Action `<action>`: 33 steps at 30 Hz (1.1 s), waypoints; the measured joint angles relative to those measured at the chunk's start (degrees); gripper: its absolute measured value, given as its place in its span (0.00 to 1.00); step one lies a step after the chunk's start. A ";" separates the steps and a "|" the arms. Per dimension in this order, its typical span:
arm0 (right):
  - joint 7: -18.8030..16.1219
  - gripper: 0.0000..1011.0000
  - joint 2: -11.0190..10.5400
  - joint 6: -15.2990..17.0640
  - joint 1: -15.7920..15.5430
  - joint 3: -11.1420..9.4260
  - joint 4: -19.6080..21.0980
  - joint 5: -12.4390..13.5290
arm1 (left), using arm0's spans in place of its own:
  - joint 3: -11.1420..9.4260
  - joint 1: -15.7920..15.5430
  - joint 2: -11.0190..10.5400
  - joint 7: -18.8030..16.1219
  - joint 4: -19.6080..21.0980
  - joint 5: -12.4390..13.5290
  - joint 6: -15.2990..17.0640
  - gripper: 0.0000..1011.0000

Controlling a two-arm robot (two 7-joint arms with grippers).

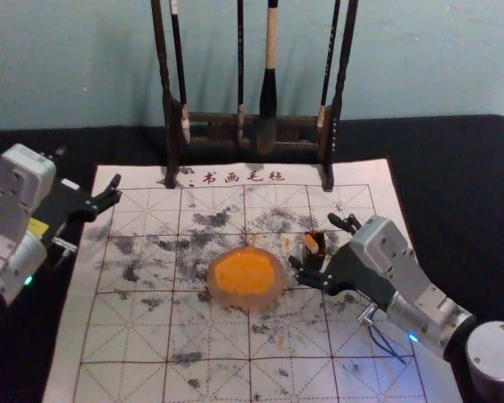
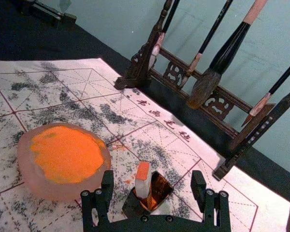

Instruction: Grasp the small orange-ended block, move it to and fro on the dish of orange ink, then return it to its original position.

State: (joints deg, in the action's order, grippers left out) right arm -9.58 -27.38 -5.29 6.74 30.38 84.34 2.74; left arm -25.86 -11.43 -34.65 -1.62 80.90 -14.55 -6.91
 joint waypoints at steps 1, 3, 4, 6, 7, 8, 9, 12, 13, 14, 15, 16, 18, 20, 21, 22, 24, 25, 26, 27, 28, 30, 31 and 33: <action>-0.04 0.99 0.34 0.05 0.05 -0.14 -0.18 -0.07 | 0.00 0.00 0.00 0.00 0.00 0.00 0.00 0.99; -0.12 0.99 0.66 0.08 0.07 -0.28 -0.33 -0.12 | 0.00 0.00 0.00 -0.01 0.00 0.00 0.00 0.99; -0.16 0.99 0.82 0.08 0.08 -0.35 -0.37 -0.16 | 0.00 0.00 0.00 0.00 0.00 0.00 0.00 0.99; -0.36 0.99 1.08 0.09 0.06 -0.46 -0.41 -0.26 | 0.00 0.00 0.00 0.00 0.00 0.00 0.00 0.99; -0.56 0.99 1.26 0.09 -0.01 -0.56 -0.41 -0.32 | 0.00 0.00 0.00 0.00 0.01 0.00 0.00 0.99; -0.80 0.99 1.41 0.09 -0.12 -0.68 -0.32 -0.40 | 0.00 0.00 0.00 0.00 0.00 0.00 0.00 0.99; -0.80 0.99 1.41 0.09 -0.12 -0.68 -0.32 -0.40 | 0.00 0.00 0.00 0.00 0.00 0.00 0.00 0.99; -1.32 0.99 1.66 0.13 -0.47 -0.96 -0.03 -0.80 | 0.00 0.00 0.00 0.00 0.00 0.00 0.00 0.99; -1.40 0.99 1.70 0.17 -0.54 -1.00 0.00 -0.90 | 0.00 0.00 0.00 0.00 0.00 0.00 0.00 0.99; -1.46 0.99 1.75 0.24 -0.60 -1.06 0.02 -1.01 | 0.00 0.00 0.00 0.00 0.00 0.00 0.00 0.99; -1.57 0.99 1.82 0.41 -0.72 -1.17 0.12 -1.26 | 0.00 0.00 0.00 0.00 0.00 0.00 0.00 0.99; -1.60 0.99 1.86 0.48 -0.79 -1.21 0.16 -1.40 | 0.00 0.00 0.00 0.00 0.00 0.00 0.00 0.99; -1.65 0.99 1.90 0.56 -0.87 -1.28 0.22 -1.56 | 0.00 0.00 0.00 -0.01 0.00 0.00 0.00 0.99; -1.65 0.99 1.89 0.57 -0.85 -1.28 0.22 -1.57 | 0.00 0.00 0.00 0.00 0.00 0.00 0.00 0.99; -1.65 0.99 1.89 0.57 -0.83 -1.27 0.22 -1.56 | 0.00 0.00 0.00 0.00 0.00 0.00 0.00 0.99; -1.65 0.99 1.89 0.57 -0.83 -1.27 0.22 -1.56 | 0.00 0.00 0.00 0.00 0.00 0.00 0.00 0.99; -1.65 0.99 1.89 0.55 -0.81 -1.26 0.22 -1.55 | 0.00 0.00 0.00 0.00 0.00 0.00 0.00 0.99; -1.65 0.99 1.88 0.54 -0.80 -1.25 0.22 -1.54 | 0.00 0.00 0.00 0.00 0.00 0.00 0.00 0.99; -1.65 0.99 1.88 0.54 -0.79 -1.25 0.22 -1.54 | 0.00 0.00 0.00 0.00 0.00 0.00 0.00 0.99; -1.65 0.99 1.88 0.53 -0.79 -1.24 0.22 -1.53 | 0.00 0.00 0.00 -0.01 0.00 0.00 0.00 0.99; -1.65 0.99 1.88 0.53 -0.78 -1.23 0.22 -1.52 | 0.00 0.00 0.00 0.00 0.00 0.00 0.00 0.99; -1.65 0.99 1.88 0.52 -0.78 -1.22 0.22 -1.51 | 0.00 0.00 0.00 0.00 0.00 0.00 0.00 0.99; -1.65 0.97 1.88 0.51 -0.77 -1.22 0.22 -1.49 | 0.00 0.00 0.00 0.00 0.00 0.00 0.00 0.99; -1.64 0.93 1.88 0.50 -0.76 -1.20 0.21 -1.46 | 0.00 0.00 0.00 0.00 0.00 0.00 0.00 0.99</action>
State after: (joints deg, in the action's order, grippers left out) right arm -11.22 -25.50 -4.79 5.97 29.17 84.55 1.28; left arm -25.86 -11.43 -34.65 -1.62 80.90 -14.55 -6.91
